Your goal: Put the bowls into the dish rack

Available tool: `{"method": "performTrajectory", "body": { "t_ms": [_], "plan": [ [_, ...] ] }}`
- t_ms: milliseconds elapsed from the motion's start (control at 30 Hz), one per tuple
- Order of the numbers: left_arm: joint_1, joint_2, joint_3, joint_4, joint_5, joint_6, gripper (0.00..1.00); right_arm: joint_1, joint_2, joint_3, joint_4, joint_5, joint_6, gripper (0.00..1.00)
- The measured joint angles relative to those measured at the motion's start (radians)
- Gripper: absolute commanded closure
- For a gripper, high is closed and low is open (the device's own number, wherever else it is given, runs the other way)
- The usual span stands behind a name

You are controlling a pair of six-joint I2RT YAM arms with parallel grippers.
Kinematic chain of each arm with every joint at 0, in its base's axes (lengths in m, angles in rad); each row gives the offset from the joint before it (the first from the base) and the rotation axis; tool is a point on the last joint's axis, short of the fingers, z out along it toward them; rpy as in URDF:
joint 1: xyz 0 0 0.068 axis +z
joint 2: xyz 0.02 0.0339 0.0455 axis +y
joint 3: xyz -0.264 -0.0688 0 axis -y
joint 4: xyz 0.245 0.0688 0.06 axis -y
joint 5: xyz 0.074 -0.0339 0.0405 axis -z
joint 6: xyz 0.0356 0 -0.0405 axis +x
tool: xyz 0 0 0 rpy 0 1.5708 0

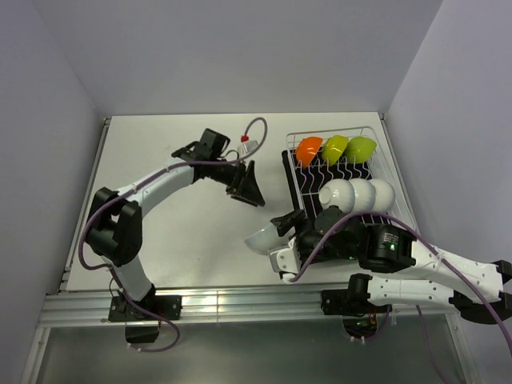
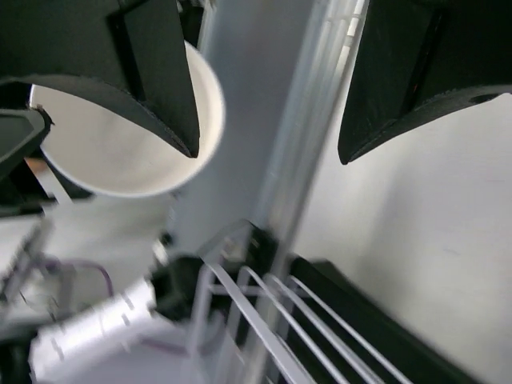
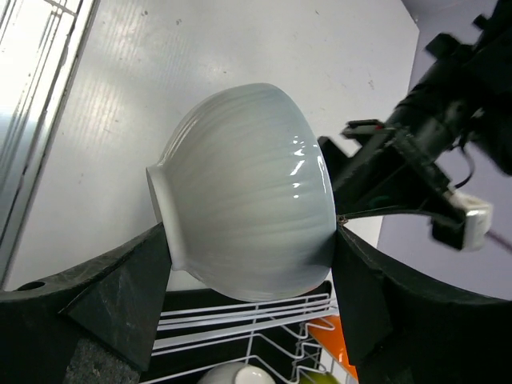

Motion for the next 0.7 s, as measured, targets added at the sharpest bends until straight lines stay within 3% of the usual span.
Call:
{"method": "performTrajectory", "body": {
  "t_ms": [133,267,433,500,700],
  "plan": [
    [0.106,0.0,0.066,-0.009,-0.138,0.007,0.24,-0.025,-0.009,0.0,-0.012,-0.003,0.092,1.0],
    [0.208,-0.009,0.111,0.002,-0.253,0.005,0.23,-0.129,-0.008,0.006,-0.026,-0.005,0.211,1.0],
    [0.247,-0.043,0.137,0.008,-0.333,0.0,0.22,-0.415,0.041,0.101,-0.078,-0.039,0.37,1.0],
    [0.241,-0.061,0.143,0.013,-0.346,-0.005,0.11,-0.518,0.067,0.15,-0.09,-0.046,0.426,1.0],
    [0.236,-0.137,0.137,0.045,-0.371,-0.028,0.11,-0.829,0.131,0.225,-0.146,-0.141,0.606,1.0]
  ]
}}
